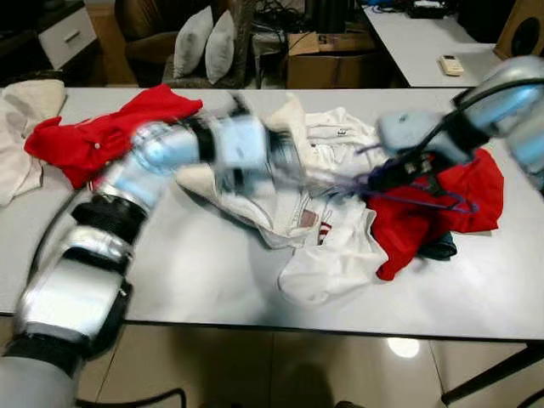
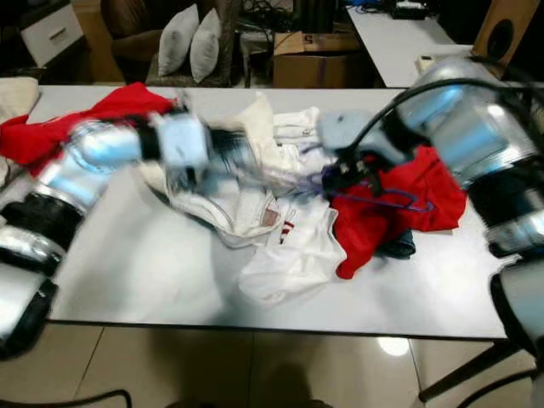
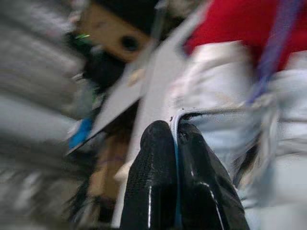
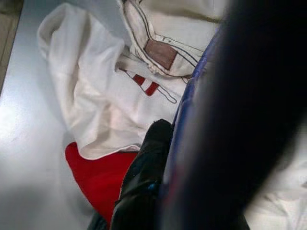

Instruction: Hang hanger

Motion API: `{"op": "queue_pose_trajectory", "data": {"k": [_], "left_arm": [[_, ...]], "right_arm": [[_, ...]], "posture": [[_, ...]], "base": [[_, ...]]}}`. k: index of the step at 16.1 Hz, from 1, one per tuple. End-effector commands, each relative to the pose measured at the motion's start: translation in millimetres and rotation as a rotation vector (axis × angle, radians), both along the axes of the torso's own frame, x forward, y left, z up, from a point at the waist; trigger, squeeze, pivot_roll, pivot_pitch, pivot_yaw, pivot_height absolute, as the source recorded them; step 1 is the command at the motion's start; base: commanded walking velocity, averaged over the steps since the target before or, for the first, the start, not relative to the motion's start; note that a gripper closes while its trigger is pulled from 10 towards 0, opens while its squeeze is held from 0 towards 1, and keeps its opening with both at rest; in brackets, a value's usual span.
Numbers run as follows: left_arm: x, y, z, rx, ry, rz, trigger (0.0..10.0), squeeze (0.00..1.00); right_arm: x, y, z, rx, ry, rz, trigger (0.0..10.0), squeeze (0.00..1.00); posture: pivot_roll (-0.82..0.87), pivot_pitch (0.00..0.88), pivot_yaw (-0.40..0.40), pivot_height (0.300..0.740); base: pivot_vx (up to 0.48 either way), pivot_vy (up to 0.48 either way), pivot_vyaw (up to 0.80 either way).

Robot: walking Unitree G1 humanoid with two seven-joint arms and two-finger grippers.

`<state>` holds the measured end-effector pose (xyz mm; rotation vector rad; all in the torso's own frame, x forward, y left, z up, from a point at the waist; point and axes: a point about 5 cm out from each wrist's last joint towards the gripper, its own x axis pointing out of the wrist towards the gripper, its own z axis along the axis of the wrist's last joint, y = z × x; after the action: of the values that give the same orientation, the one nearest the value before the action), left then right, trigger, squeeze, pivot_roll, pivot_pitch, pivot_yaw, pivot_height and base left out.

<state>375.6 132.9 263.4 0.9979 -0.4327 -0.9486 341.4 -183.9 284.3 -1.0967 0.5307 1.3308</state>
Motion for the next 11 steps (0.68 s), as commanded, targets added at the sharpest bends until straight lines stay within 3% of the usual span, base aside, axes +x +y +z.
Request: {"op": "queue_pose_trajectory", "data": {"k": [1, 3, 7, 10, 11], "left_arm": [[3.2, 23.8, 47, -0.178, -0.135, 0.095, 0.0, 0.00], [5.8, 41.8, 45, -0.219, -0.105, 0.158, 0.0, 0.00], [9.0, 43.0, 34, -0.300, -0.049, 0.186, 0.0, 0.00], [12.3, 67.7, 5, -0.215, -0.007, 0.347, 0.0, 0.00], [6.2, 62.4, -7, -0.194, 0.034, 0.266, 0.0, 0.00]], "right_arm": [[-6.2, -5.7, -19, -0.049, 0.097, 0.018, 10.0, 0.00], [-14.1, -16.2, -24, -0.022, 0.124, -0.006, 10.0, 0.00], [-19.3, -16.9, -22, 0.089, 0.113, -0.039, 10.0, 0.00], [-30.8, -27.6, -8, 0.249, 0.039, -0.093, 10.0, 0.00], [-25.3, -28.7, 1, 0.360, -0.069, -0.175, 10.0, 0.00]], "posture": [[-0.25, 0.000, 0.046, 0.740], [-0.25, 0.000, 0.050, 0.740], [-0.25, 0.000, 0.062, 0.740], [-0.24, 0.000, 0.068, 0.740], [-0.24, 0.000, 0.066, 0.740]], "base": [[0.000, 0.000, 0.00], [0.000, 0.000, 0.00], [0.000, 0.000, 0.00], [0.000, 0.000, 0.00], [0.000, 0.000, 0.00]]}}
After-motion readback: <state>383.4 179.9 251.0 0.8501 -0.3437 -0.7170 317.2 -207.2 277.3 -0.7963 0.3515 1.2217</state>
